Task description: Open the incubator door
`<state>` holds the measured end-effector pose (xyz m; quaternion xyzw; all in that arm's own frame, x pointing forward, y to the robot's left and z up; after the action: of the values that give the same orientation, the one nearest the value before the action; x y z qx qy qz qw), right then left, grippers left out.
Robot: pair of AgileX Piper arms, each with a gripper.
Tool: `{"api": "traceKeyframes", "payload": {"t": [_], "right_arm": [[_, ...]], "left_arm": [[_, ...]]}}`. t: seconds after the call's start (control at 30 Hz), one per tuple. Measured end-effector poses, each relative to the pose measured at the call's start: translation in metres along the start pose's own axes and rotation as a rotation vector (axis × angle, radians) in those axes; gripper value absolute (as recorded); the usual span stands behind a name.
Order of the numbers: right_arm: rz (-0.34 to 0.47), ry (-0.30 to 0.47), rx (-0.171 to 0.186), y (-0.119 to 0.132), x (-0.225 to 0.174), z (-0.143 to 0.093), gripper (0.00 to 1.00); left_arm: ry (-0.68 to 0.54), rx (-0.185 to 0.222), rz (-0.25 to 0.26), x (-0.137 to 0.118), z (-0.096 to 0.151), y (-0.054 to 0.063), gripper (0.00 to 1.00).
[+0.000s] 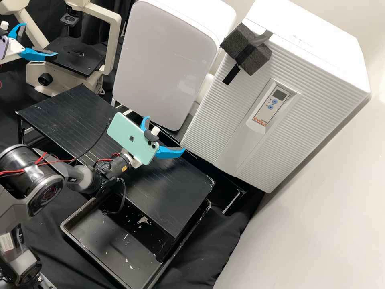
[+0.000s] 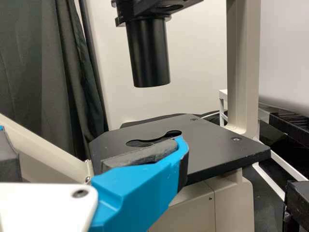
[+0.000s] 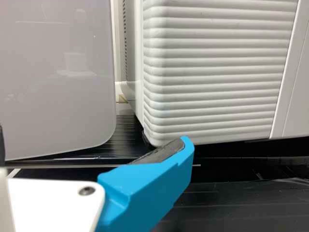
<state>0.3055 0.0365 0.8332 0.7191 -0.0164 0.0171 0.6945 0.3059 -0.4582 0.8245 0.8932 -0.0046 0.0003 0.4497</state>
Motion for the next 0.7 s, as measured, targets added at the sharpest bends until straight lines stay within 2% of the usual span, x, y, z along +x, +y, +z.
{"api": "traceKeyframes", "payload": {"t": [0.43, 0.53, 0.7], "right_arm": [[0.011, -0.001, 0.004, 0.003, -0.001, 0.000, 1.00], [0.040, 0.003, 0.015, 0.012, -0.003, -0.001, 1.00], [0.133, 0.049, 0.066, 0.040, 0.001, -0.012, 1.00]], "left_arm": [[0.000, 0.000, 0.000, 0.000, 0.000, 0.000, 1.00], [0.000, 0.000, 0.000, 0.000, 0.000, 0.000, 1.00], [0.000, 0.000, 0.000, 0.000, 0.000, 0.000, 1.00]]}}
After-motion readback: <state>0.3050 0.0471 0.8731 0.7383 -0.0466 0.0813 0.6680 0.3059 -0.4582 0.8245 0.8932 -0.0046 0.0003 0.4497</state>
